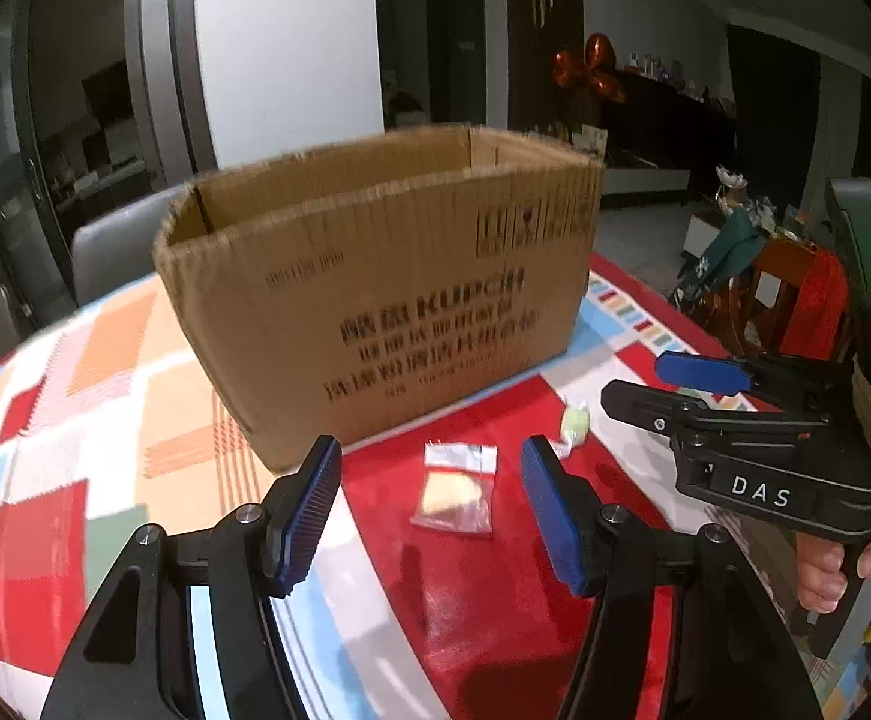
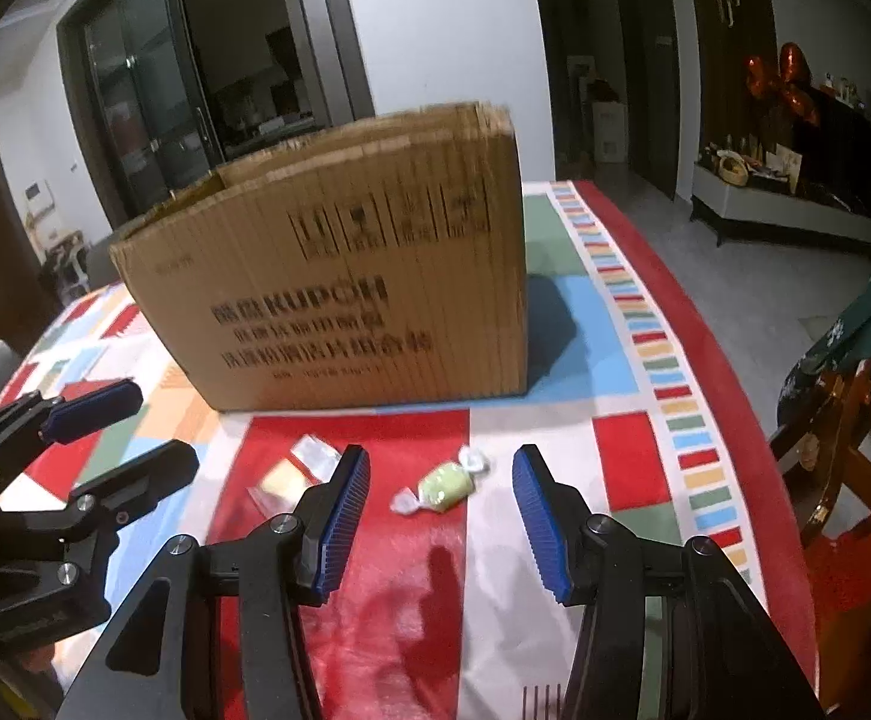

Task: Organize snacks
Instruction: 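Withdraw both tools from the box toward the cheese packet and green candy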

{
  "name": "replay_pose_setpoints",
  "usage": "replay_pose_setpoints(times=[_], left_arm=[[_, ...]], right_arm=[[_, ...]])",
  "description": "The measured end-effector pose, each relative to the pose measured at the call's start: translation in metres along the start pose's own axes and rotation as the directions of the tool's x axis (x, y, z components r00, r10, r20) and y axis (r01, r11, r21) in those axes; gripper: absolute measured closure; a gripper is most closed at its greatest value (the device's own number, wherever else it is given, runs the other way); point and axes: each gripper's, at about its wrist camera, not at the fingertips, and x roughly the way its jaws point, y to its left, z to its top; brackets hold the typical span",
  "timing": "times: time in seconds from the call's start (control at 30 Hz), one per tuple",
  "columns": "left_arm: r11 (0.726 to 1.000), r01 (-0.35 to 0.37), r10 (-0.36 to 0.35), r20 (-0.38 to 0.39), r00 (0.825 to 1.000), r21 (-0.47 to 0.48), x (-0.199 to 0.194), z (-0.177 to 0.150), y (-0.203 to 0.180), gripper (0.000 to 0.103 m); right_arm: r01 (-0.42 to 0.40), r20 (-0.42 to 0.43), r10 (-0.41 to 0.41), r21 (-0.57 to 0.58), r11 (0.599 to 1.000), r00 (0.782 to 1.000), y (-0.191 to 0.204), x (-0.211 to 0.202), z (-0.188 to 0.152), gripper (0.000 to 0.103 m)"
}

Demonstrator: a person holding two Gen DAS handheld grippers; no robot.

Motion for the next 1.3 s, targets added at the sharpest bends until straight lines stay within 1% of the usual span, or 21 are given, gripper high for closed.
replay_pose_setpoints(times=[0.13, 0.3, 0.63, 0.7, 0.73, 0.8, 0.87, 0.9, 0.93, 0.97, 1.03, 1.13, 1.3], left_arm=[[1.0, 0.02, -0.02, -0.055, 0.998, -0.013, 0.018, -0.011, 0.001, 0.042], [0.999, 0.041, -0.044, -0.105, 0.994, -0.031, 0.039, -0.018, 0.003, 0.042], [1.0, 0.002, -0.002, -0.118, 0.993, -0.004, 0.062, -0.024, -0.004, 0.043], [1.0, 0.0, 0.0, -0.128, 0.992, 0.001, 0.068, -0.025, -0.007, 0.045], [1.0, 0.002, -0.002, -0.137, 0.991, 0.002, 0.069, -0.025, -0.007, 0.047], [1.0, 0.015, -0.017, -0.141, 0.99, -0.016, 0.071, -0.025, -0.006, 0.049], [0.999, 0.023, -0.027, -0.146, 0.989, -0.024, 0.072, -0.024, -0.005, 0.053], [0.999, 0.031, -0.036, -0.145, 0.989, -0.034, 0.072, -0.024, -0.004, 0.057], [0.998, 0.039, -0.045, -0.145, 0.988, -0.048, 0.072, -0.024, -0.002, 0.062], [0.998, 0.037, -0.044, -0.143, 0.989, -0.053, 0.072, -0.024, -0.001, 0.063], [0.998, 0.032, -0.04, -0.142, 0.989, -0.057, 0.072, -0.023, -0.001, 0.064], [0.997, 0.03, -0.039, -0.139, 0.989, -0.067, 0.071, -0.023, 0.001, 0.067], [0.994, 0.028, -0.041, -0.129, 0.991, -0.103, 0.062, -0.023, 0.004, 0.067]], right_arm=[[0.006, -0.033, -0.006, -0.004, 1.0, 0.999, 0.0, 0.012, -0.005, 0.052], [0.006, -0.072, -0.006, -0.01, 1.0, 0.997, 0.0, 0.027, -0.009, 0.052], [0.016, -0.105, -0.019, -0.029, 0.999, 0.994, 0.001, 0.046, -0.011, 0.053], [0.017, -0.109, -0.021, -0.032, 0.999, 0.994, 0.002, 0.048, -0.012, 0.053], [0.02, -0.111, -0.023, -0.034, 0.999, 0.994, 0.002, 0.049, -0.012, 0.053], [0.025, -0.103, -0.03, -0.045, 0.999, 0.994, 0.004, 0.049, -0.013, 0.053], [0.029, -0.1, -0.033, -0.048, 0.998, 0.994, 0.005, 0.049, -0.013, 0.056], [0.033, -0.097, -0.038, -0.05, 0.998, 0.995, 0.006, 0.049, -0.013, 0.06], [0.041, -0.099, -0.046, -0.053, 0.998, 0.994, 0.006, 0.05, -0.012, 0.063], [0.045, -0.098, -0.05, -0.056, 0.997, 0.994, 0.007, 0.05, -0.013, 0.064], [0.043, -0.097, -0.049, -0.058, 0.997, 0.994, 0.008, 0.048, -0.013, 0.074], [0.042, -0.096, -0.048, -0.06, 0.997, 0.994, 0.009, 0.047, -0.014, 0.075], [0.037, -0.095, -0.043, -0.067, 0.997, 0.995, 0.011, 0.044, -0.015, 0.075]])
